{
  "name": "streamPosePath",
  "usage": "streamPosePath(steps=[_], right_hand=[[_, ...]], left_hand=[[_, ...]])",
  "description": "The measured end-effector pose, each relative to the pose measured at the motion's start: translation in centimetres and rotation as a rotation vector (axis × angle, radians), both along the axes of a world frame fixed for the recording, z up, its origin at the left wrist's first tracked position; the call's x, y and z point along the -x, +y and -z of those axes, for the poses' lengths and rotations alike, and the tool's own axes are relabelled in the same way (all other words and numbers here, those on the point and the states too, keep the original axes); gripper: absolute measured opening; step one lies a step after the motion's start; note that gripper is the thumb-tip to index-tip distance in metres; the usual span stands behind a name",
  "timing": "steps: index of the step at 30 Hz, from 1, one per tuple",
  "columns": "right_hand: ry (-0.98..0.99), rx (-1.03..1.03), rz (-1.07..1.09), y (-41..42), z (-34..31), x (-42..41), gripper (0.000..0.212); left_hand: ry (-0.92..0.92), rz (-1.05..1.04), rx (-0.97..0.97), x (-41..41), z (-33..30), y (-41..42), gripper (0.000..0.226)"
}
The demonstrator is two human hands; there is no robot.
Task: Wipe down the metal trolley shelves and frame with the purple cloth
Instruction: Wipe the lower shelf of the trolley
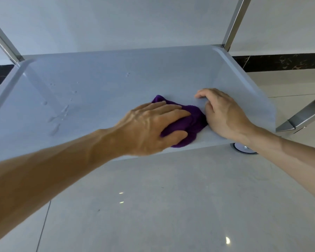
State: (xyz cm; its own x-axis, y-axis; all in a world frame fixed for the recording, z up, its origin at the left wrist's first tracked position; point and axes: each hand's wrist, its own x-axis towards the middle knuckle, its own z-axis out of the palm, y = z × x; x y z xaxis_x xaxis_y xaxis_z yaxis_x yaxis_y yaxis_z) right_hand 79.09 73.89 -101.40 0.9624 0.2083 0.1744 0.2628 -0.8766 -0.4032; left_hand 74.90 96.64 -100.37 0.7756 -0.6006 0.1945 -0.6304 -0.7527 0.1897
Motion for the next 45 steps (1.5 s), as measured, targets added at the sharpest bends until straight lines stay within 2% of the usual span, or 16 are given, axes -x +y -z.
streamPosePath(steps=[2, 9, 15, 18, 23, 26, 28, 30, 34, 37, 40, 45], right_hand=[[0.005, -0.011, -0.004, -0.1, 0.0, 0.0, 0.04], [-0.011, 0.04, 0.011, 0.2, -0.3, -0.5, 0.036], [-0.095, 0.102, -0.028, 3.3, 0.1, -2.9, 0.026], [-0.134, 0.07, -0.013, 3.7, 1.1, -2.8, 0.026], [-0.145, 0.055, -0.013, 3.4, 1.4, -3.0, 0.027], [-0.127, 0.059, -0.004, 3.2, 1.5, -2.9, 0.028], [-0.122, 0.066, 0.007, 3.0, 1.4, -3.0, 0.028], [-0.127, 0.069, 0.015, 3.1, 1.4, -2.9, 0.027], [-0.145, 0.105, 0.017, 3.3, 1.5, -2.8, 0.026], [-0.174, 0.14, 0.009, 3.6, 1.8, -2.5, 0.025], [-0.186, 0.163, 0.019, 3.8, 1.9, -2.2, 0.026], [-0.208, 0.182, 0.012, 4.0, 1.9, -2.1, 0.027]], left_hand=[[0.029, -0.065, -0.003, -1.4, -0.2, 2.3, 0.052], [0.21, -0.682, 0.039, -7.6, -0.4, 12.3, 0.05], [0.144, -0.823, 0.058, -10.7, -0.1, 9.3, 0.052], [0.131, -0.781, 0.053, -12.0, -0.1, 6.4, 0.052], [0.047, -0.378, -0.008, -12.0, 0.6, -0.2, 0.056], [0.023, -0.317, -0.026, -13.3, 0.5, 0.0, 0.048], [0.044, -0.402, -0.027, -14.9, 0.2, 1.8, 0.046], [0.052, -0.575, -0.041, -16.5, 0.0, 4.7, 0.048], [0.114, -0.982, -0.035, -18.2, 0.1, 11.5, 0.068], [0.144, -1.072, 0.011, -19.0, 0.0, 12.6, 0.072], [0.166, -0.994, 0.046, -19.8, -0.6, 10.3, 0.066], [0.134, -0.553, 0.04, -19.6, -1.1, 1.5, 0.058]])
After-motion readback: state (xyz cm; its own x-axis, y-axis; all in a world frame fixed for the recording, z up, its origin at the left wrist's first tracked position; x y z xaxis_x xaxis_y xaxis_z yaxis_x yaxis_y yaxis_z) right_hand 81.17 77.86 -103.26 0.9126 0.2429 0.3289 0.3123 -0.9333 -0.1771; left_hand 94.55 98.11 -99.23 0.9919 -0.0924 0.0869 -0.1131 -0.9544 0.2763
